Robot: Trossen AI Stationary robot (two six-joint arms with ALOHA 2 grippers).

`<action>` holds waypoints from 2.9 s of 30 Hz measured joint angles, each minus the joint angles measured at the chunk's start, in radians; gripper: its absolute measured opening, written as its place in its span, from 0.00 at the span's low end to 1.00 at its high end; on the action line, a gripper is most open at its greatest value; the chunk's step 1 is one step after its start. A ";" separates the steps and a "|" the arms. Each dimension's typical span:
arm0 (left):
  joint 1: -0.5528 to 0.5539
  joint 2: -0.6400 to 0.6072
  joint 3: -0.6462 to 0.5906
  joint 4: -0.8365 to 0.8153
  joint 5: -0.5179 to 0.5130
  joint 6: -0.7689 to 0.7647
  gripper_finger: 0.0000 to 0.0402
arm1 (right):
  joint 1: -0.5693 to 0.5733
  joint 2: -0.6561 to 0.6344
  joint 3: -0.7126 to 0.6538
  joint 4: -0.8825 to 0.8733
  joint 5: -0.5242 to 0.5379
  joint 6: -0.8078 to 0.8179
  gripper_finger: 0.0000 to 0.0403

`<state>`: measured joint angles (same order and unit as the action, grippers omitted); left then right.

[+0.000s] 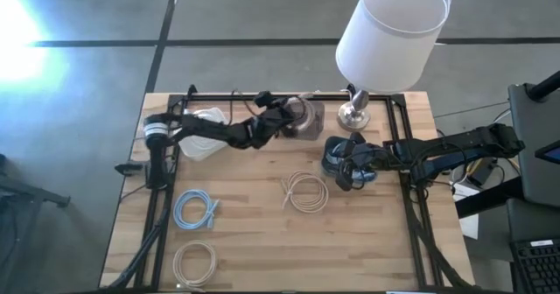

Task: Pick & Place USB Port
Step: Put the top left brown charger cable into the black bin, then put the top brown charger cable into the black bin

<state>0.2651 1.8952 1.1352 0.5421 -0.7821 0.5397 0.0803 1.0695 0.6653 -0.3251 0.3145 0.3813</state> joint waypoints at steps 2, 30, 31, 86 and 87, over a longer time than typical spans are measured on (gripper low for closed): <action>0.015 0.047 0.047 0.002 -0.001 0.026 0.14 | 0.000 0.000 -0.004 0.001 0.000 0.000 0.42; 0.065 0.230 0.283 -0.215 -0.057 0.066 0.41 | 0.000 0.000 -0.052 -0.005 -0.001 0.011 0.42; 0.064 0.230 0.296 -0.238 -0.067 0.070 0.42 | 0.000 0.000 -0.053 -0.005 -0.001 0.011 0.42; -0.180 -0.032 0.536 -0.834 -0.007 -0.233 0.51 | 0.000 0.223 0.021 0.223 -0.206 -0.207 0.42; -0.196 -0.063 0.523 -0.833 0.023 -0.245 0.51 | 0.000 0.251 0.037 0.220 -0.212 -0.208 0.42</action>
<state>0.0693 1.8322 1.6578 -0.2904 -0.7590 0.2947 0.0803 1.3202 0.7025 -0.1054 0.1028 0.1730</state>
